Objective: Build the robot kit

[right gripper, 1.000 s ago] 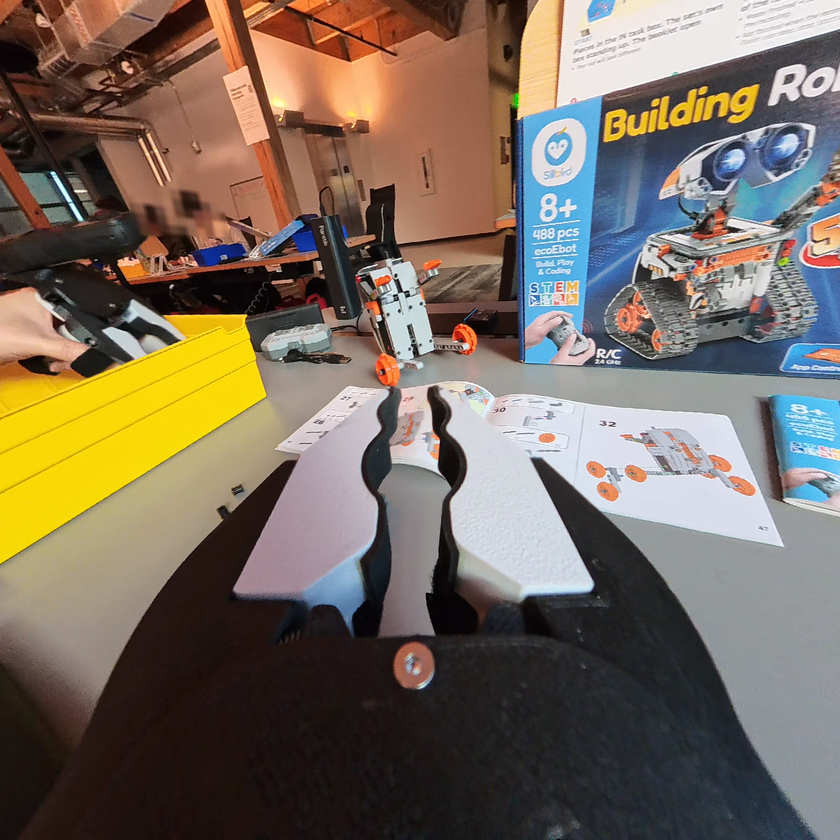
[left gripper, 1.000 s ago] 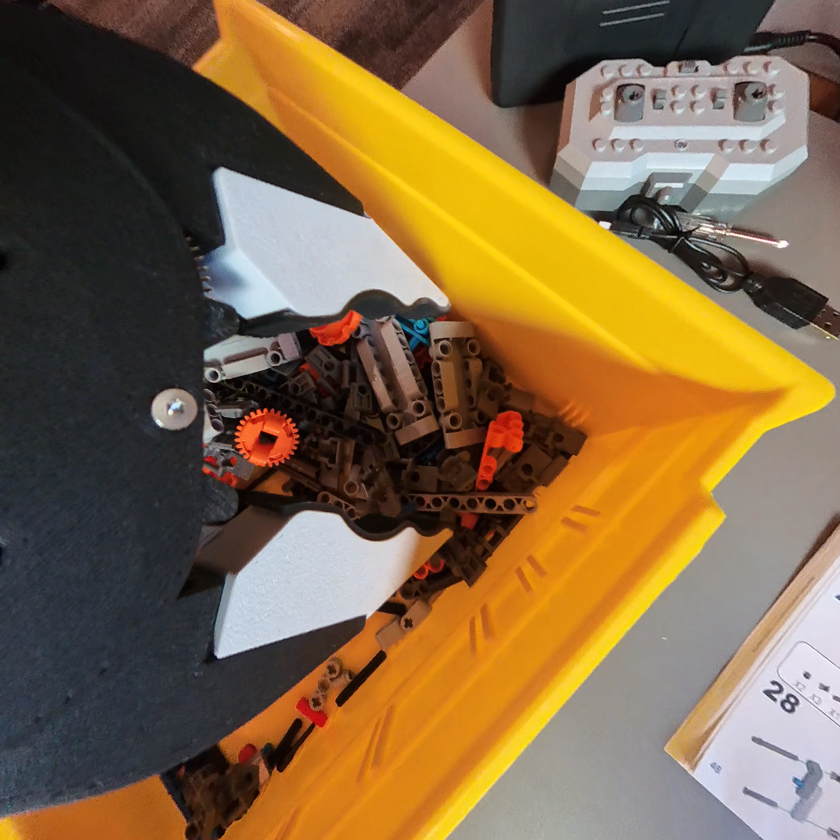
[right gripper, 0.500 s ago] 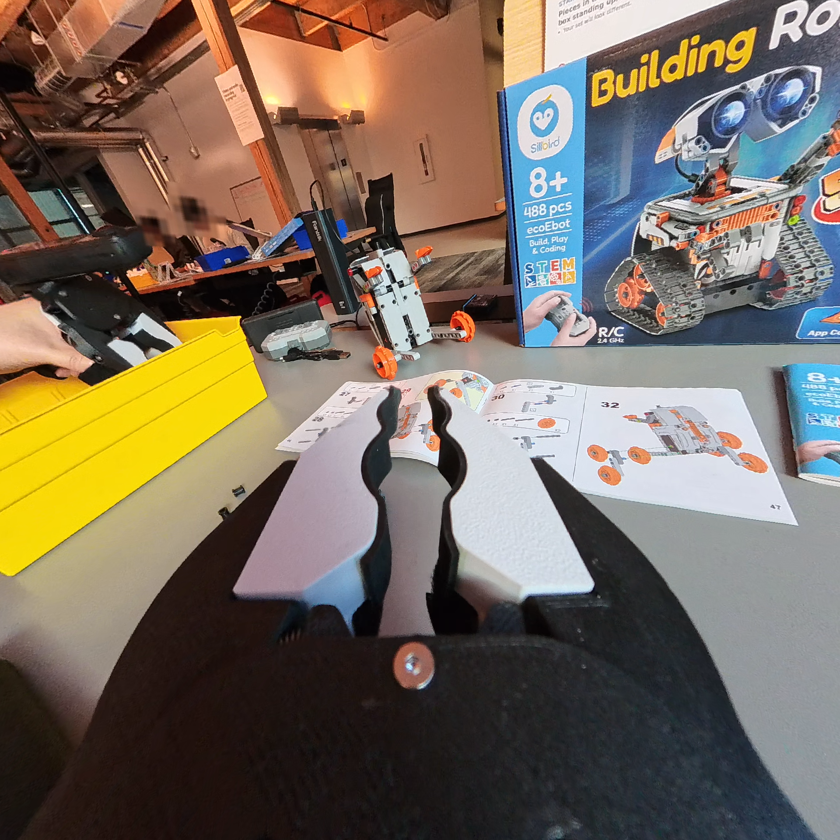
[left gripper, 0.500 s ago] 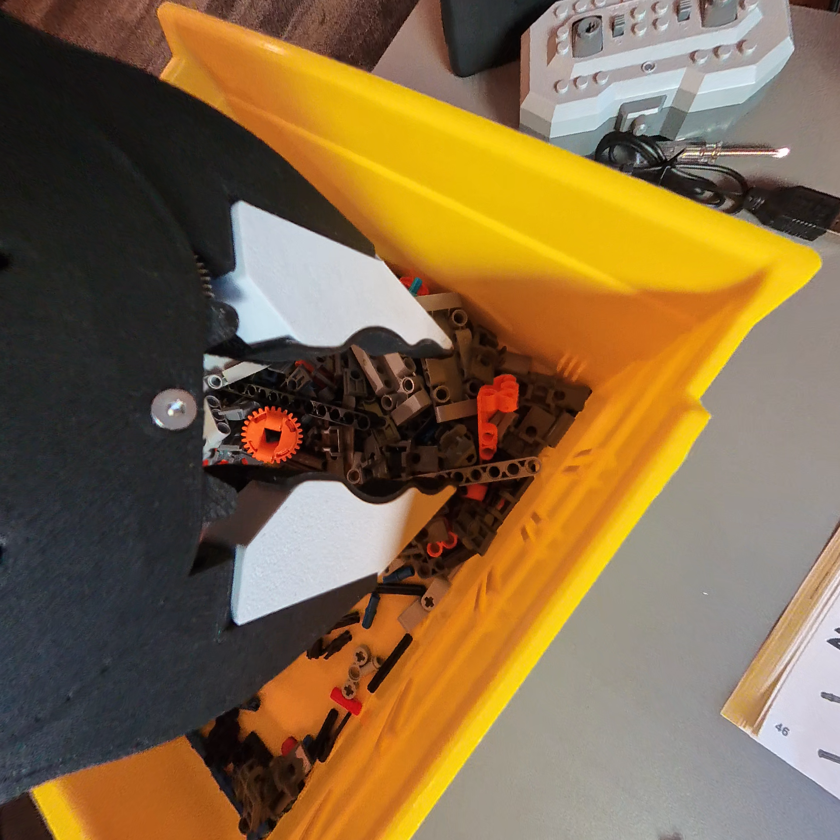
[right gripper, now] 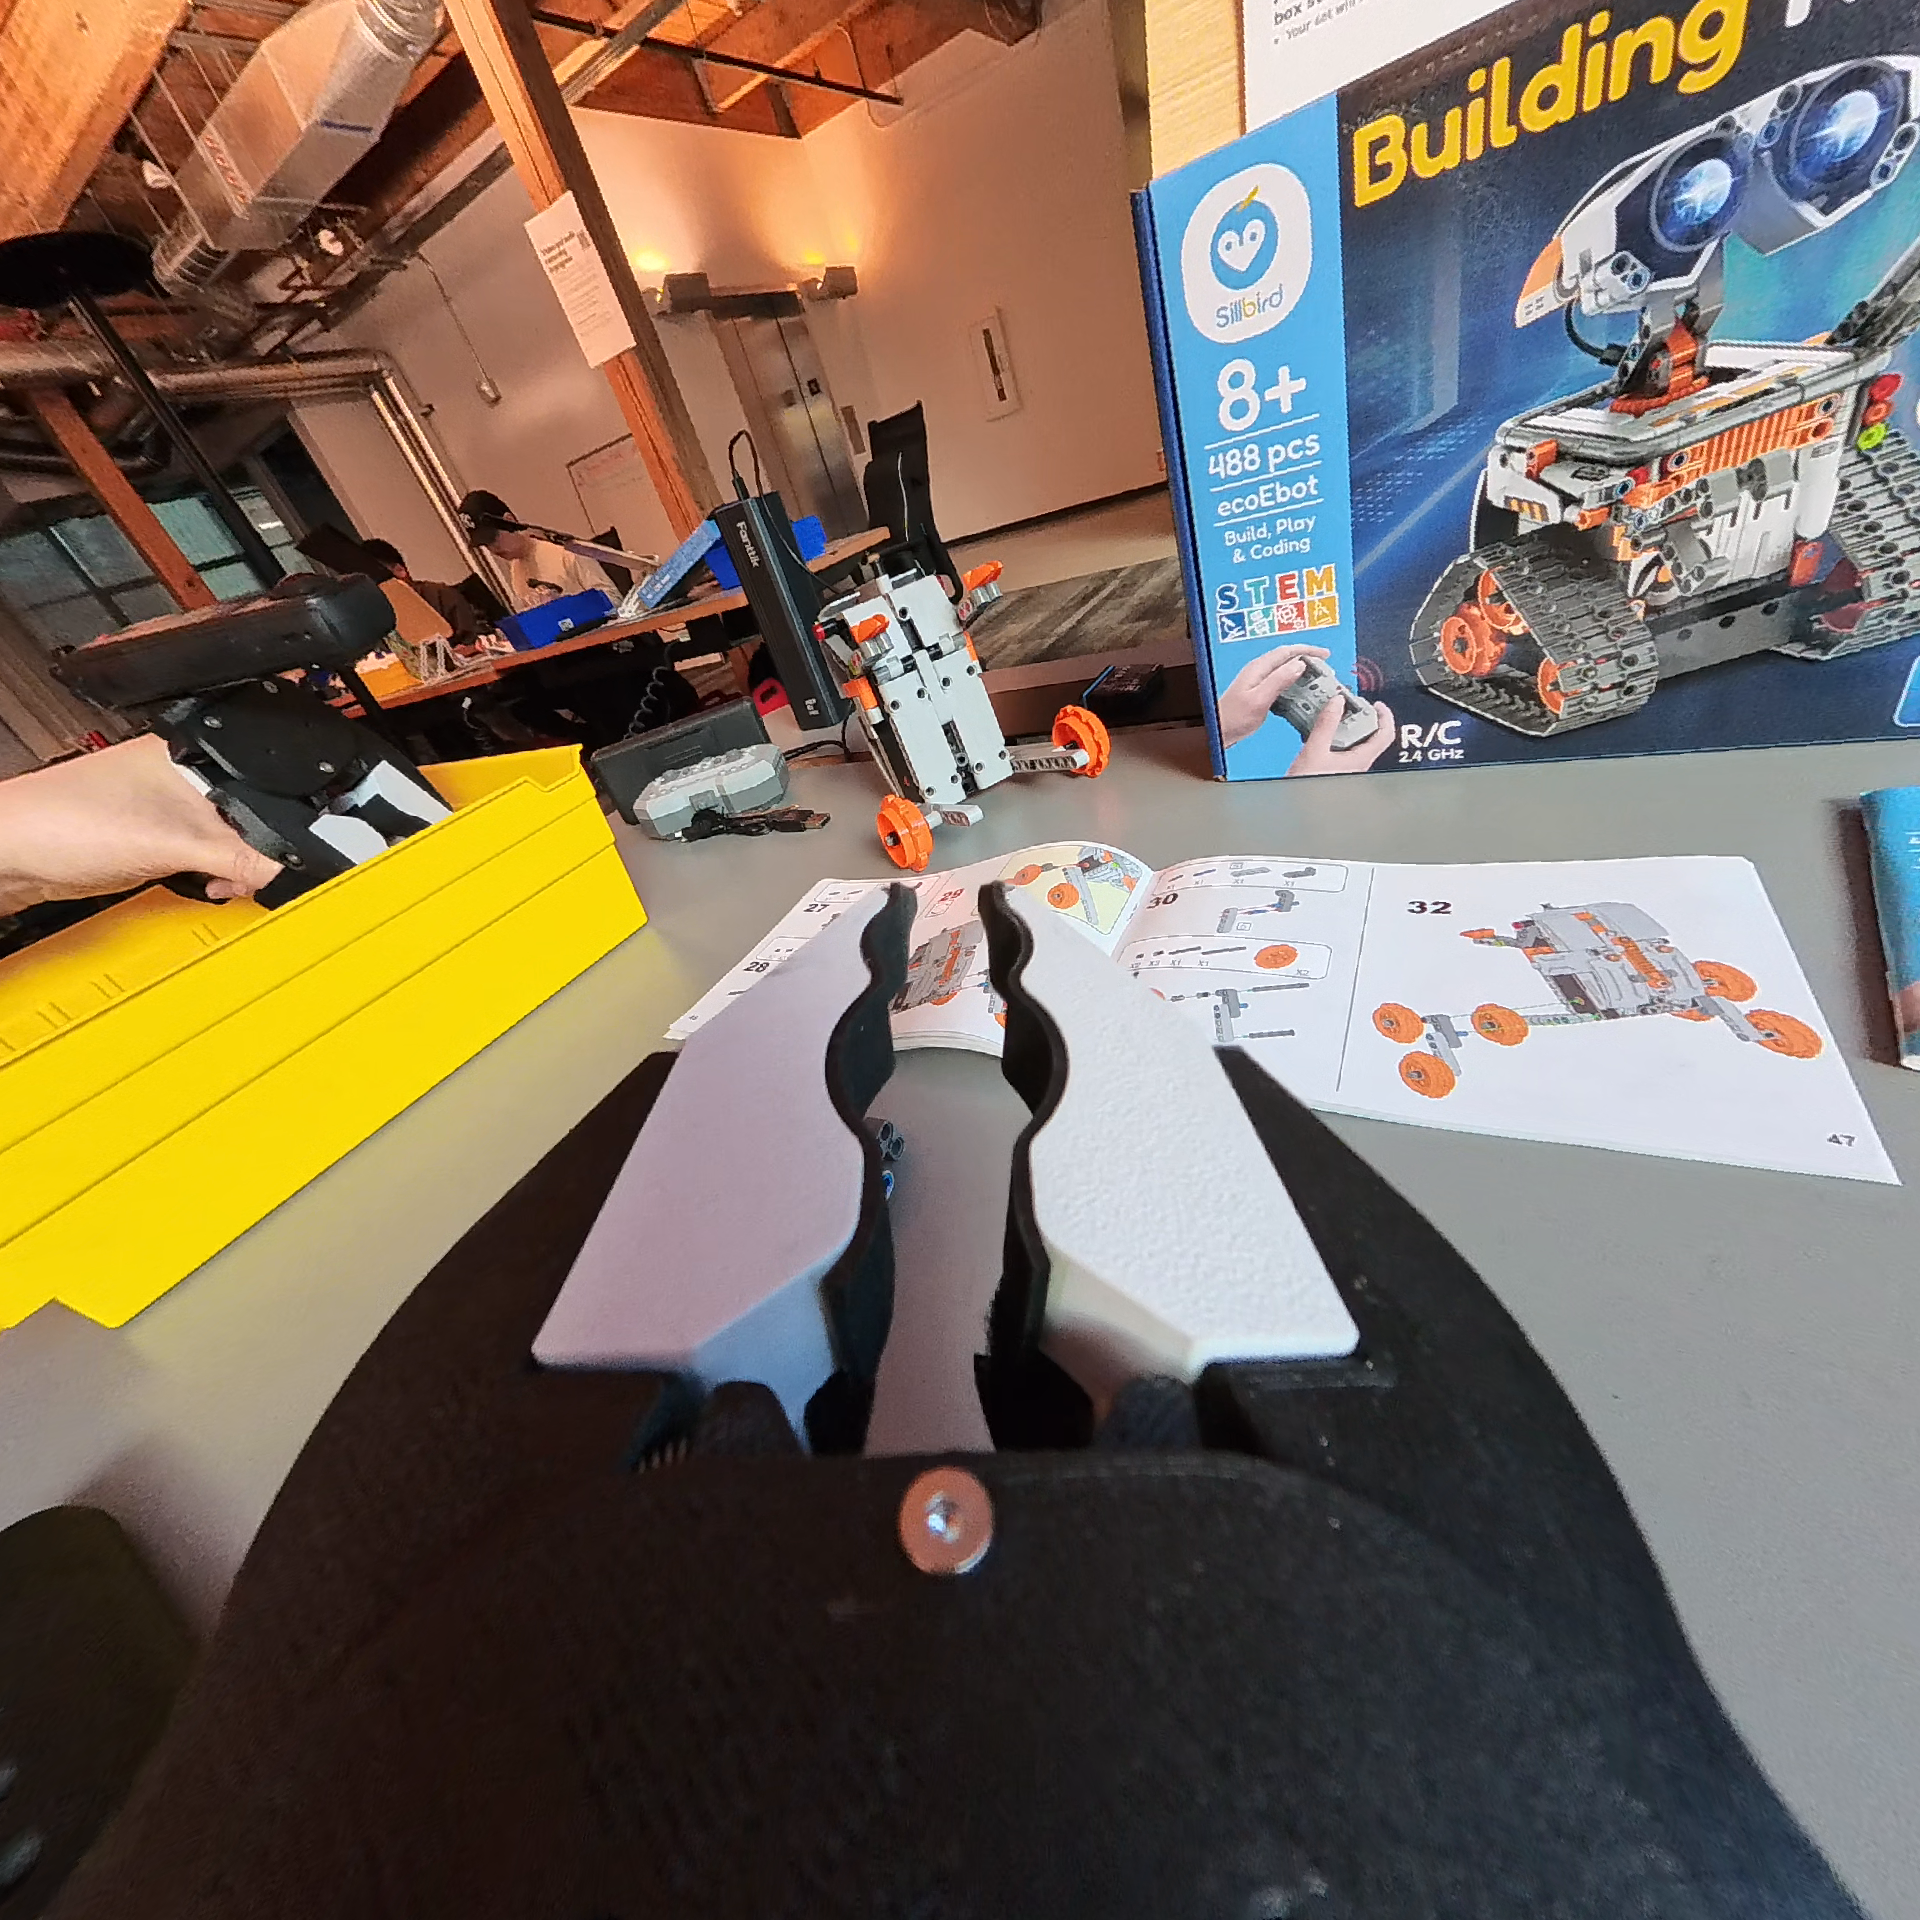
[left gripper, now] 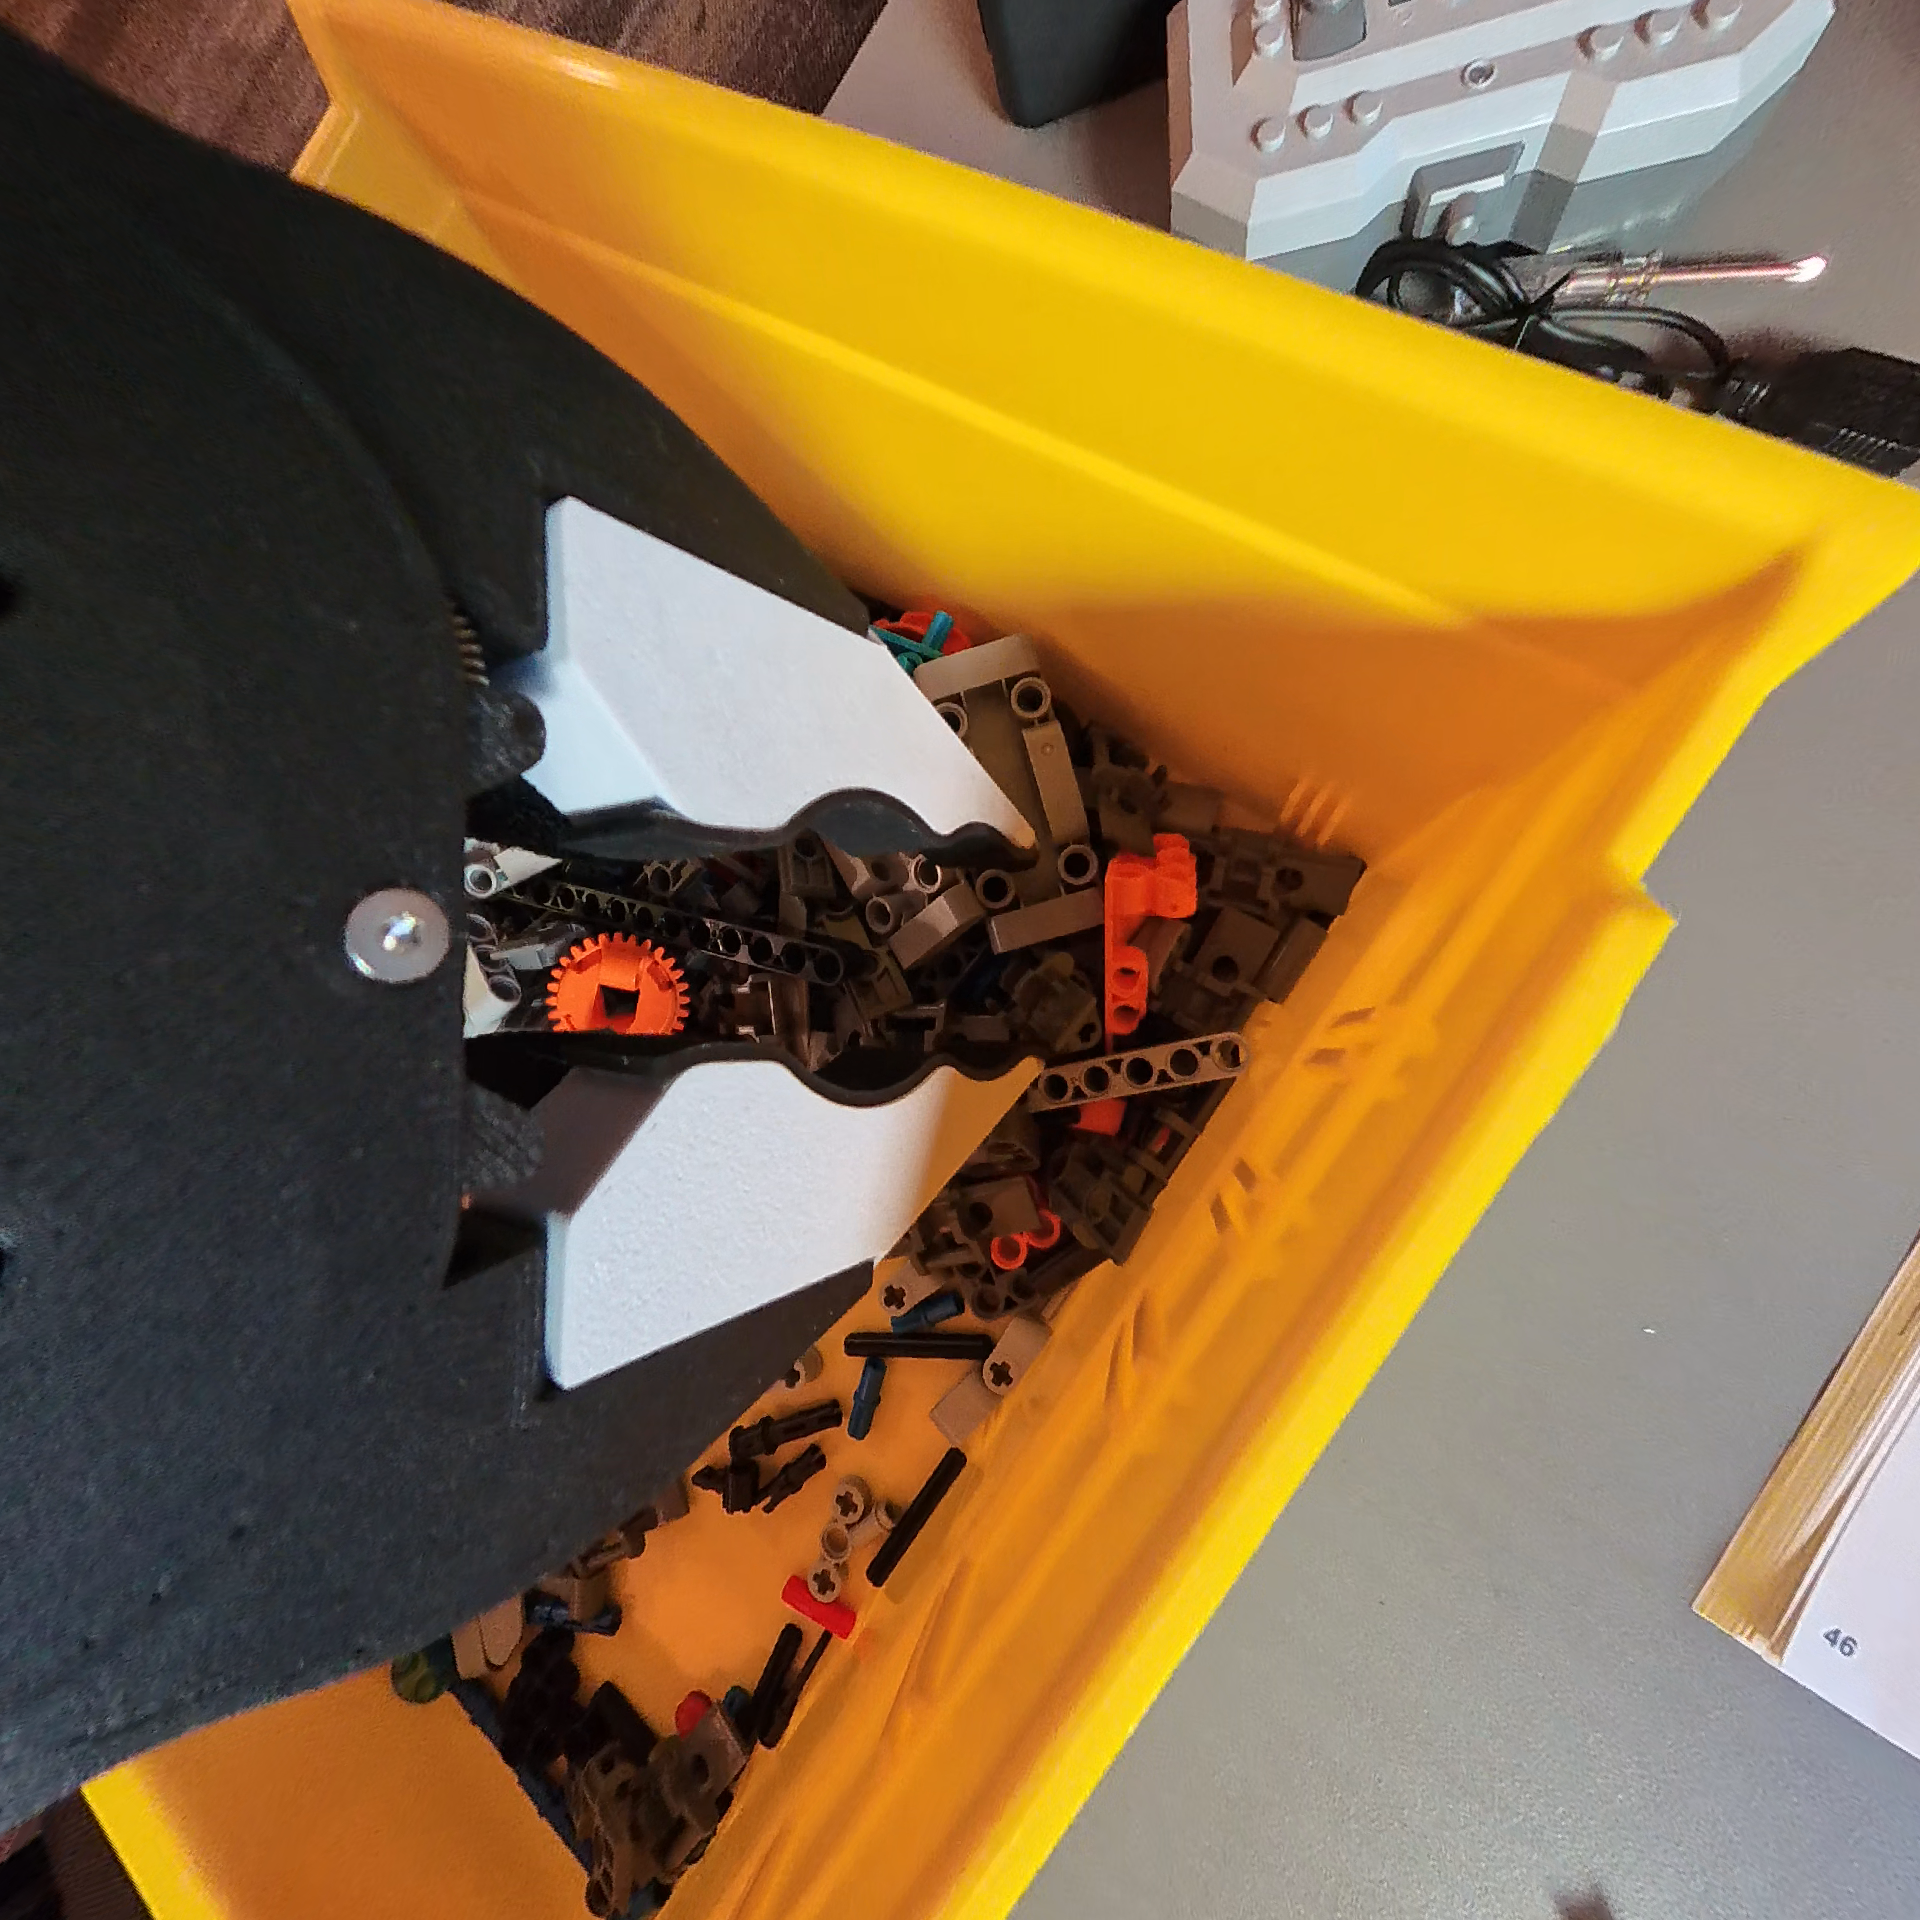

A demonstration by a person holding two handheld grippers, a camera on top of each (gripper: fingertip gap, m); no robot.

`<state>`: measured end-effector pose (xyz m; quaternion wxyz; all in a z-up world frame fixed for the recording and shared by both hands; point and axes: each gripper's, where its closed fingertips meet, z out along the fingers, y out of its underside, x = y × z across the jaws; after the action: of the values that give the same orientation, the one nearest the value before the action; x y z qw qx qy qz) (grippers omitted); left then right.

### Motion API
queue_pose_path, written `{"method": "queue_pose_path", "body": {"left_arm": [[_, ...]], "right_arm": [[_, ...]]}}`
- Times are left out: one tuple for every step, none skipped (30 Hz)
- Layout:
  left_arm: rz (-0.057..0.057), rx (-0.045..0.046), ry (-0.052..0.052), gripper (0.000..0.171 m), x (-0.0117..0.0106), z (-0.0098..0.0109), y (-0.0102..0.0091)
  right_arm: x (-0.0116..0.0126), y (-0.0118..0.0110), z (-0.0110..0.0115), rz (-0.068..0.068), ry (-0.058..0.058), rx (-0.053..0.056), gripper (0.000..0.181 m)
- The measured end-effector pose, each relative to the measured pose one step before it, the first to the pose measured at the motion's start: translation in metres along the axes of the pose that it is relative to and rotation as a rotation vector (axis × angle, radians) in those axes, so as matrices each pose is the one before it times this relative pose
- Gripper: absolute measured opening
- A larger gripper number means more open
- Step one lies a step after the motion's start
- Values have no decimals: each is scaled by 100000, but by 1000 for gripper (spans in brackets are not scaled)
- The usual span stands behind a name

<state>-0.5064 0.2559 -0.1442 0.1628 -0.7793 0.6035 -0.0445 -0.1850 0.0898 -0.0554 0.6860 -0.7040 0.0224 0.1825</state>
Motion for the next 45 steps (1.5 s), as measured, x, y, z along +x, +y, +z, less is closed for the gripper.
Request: {"method": "queue_pose_path", "body": {"left_arm": [[96,67,113,29,-38,-5,7],[175,-27,285,29,-28,-16,5],[-57,76,269,28,-45,-58,-10],[-408,364,348,29,-59,-128,-48],[-630,707,465,32,-63,-184,-99],[-793,1397,721,35,-5,-266,-170],[-1159,1557,666,38,22,-281,-161],[-1776,1145,739,46,91,-242,-73],[-2409,1043,1317,57,311,-166,-4],[-3286,871,1938,75,603,0,100],[-3946,-171,245,95,521,192,295],[-1850,-891,-1834,108,358,291,433],[1696,-999,-3980,112,127,234,453],[1768,-1288,-4757,112,-138,202,417],[399,255,-3057,109,-126,114,155],[-146,1401,-329,104,61,-3,-58],[1019,1386,261,90,17,-35,-76],[1899,1210,-867,76,-214,-10,-14],[1350,197,-118,72,-147,65,100],[-7,-300,1412,69,89,63,95],[-838,-349,946,67,13,3,53],[-71,-638,296,66,-16,25,76],[576,-430,1158,62,192,35,33],[709,-253,1615,54,293,20,6],[535,-180,1401,48,285,34,1],[340,-413,1122,46,256,14,74],[140,-1572,2584,37,529,-97,314],[73,-3106,6320,22,1221,-229,697],[-253,-4537,6970,22,1450,-249,1038],[-70,-4082,5209,21,1304,-255,1118],[1087,-2162,3879,18,1242,-266,1027],[2476,-2175,3784,12,1251,-255,1118],[2453,-1832,16,13,527,-289,921],[1374,2144,-6589,22,-740,-517,172],[-18,5024,-6815,32,-1072,-704,-420],[-1230,5768,-4008,34,-983,-714,-676],[-2577,6100,-4389,37,-1296,-605,-885],[-2883,4821,-5951,46,-1653,-358,-803],[-2421,1865,-5273,58,-1552,53,-440],[-2742,-491,-2910,66,-1143,417,-155],[-3004,-1028,270,73,-510,643,-114],[-2025,-1532,2307,75,-18,767,-38],[-1550,-1916,-177,74,-342,826,83],[-1483,-2703,-770,75,-321,845,240],[-530,-3278,821,77,72,804,304]], "right_arm": [[25,40,17,279,-72,-178,13],[15,2,2,213,-20,-15,13],[11,-24,-14,62,5,139,13],[16,7,-16,133,44,-16,13],[-7,-5,-10,134,-37,23,13],[-1,-14,-24,124,-50,140,13],[9,-25,-27,148,-11,126,13],[3,-11,-16,174,-13,112,13],[16,-5,-11,344,-65,1,13],[33,-14,-16,350,-11,114,13],[48,-24,-11,300,70,184,13],[10,-16,13,354,-138,64,13],[-6,23,21,361,-320,-85,13],[16,29,26,307,-117,-184,13],[26,20,16,226,5,-89,13],[-4,31,18,172,-101,-120,13],[-31,49,12,143,-153,-271,13],[-27,14,-13,-29,-38,-118,13],[-7,-28,-44,-178,133,138,13],[14,-38,-51,-89,189,236,13],[17,-47,-54,151,112,300,13],[26,-34,-25,419,0,255,13],[33,-22,-20,550,-132,154,13],[46,-12,-3,481,-39,95,13],[55,-8,-1,371,36,91,13],[23,15,1,482,-178,-16,13],[-2,18,-10,529,-229,-79,13],[34,-34,-50,283,50,185,13],[29,-89,-61,79,155,510,13],[29,-94,-62,158,43,559,13],[28,-74,-19,362,-116,406,13],[40,-17,36,578,-190,139,13],[55,19,84,523,-227,-147,13],[74,42,137,231,-112,-323,13],[39,85,150,43,-232,-543,13],[-19,106,156,12,-373,-734,13],[-29,126,131,-70,-343,-751,13],[-63,101,63,-270,-199,-631,13],[-51,10,-26,-657,84,-151,13],[-43,-33,-89,-714,268,197,13],[-38,-18,-114,-266,143,167,13],[-35,-3,-105,373,-124,138,13],[-21,-52,-92,665,-218,359,13],[44,-70,-73,669,-95,503,13],[82,-59,-51,698,144,400,13]]}}
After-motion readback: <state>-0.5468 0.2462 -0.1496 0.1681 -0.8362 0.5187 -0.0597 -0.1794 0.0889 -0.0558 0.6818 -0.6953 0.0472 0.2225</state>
